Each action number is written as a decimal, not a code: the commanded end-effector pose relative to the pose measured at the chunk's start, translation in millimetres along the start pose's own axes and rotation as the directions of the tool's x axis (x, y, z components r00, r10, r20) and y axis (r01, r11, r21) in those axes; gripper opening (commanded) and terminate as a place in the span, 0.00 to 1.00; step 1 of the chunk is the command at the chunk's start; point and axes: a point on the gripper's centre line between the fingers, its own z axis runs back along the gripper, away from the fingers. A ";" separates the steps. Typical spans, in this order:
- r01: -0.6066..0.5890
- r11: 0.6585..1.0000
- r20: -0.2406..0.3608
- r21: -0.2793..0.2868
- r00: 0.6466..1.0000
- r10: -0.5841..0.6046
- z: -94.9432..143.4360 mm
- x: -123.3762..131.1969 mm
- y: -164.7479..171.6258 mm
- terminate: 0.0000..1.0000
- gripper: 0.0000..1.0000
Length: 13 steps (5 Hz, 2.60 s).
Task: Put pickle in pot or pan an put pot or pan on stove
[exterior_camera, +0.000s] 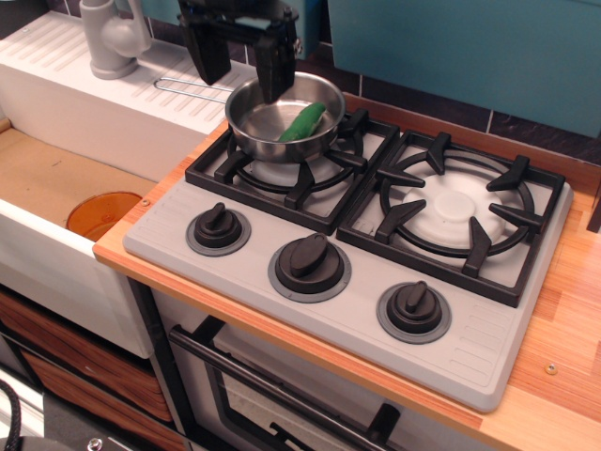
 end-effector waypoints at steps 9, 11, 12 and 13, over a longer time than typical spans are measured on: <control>-0.081 0.996 0.221 0.037 0.973 0.070 -34.3 30.4 -43.1 0.00 1.00; -0.091 0.995 0.281 0.031 0.956 0.079 -68.6 32.0 -53.2 0.00 1.00; -0.099 0.995 0.296 0.021 0.951 0.089 -80.7 34.4 -57.5 0.00 1.00; -0.126 0.991 0.303 0.033 0.947 0.111 -89.7 37.0 -60.3 0.00 0.00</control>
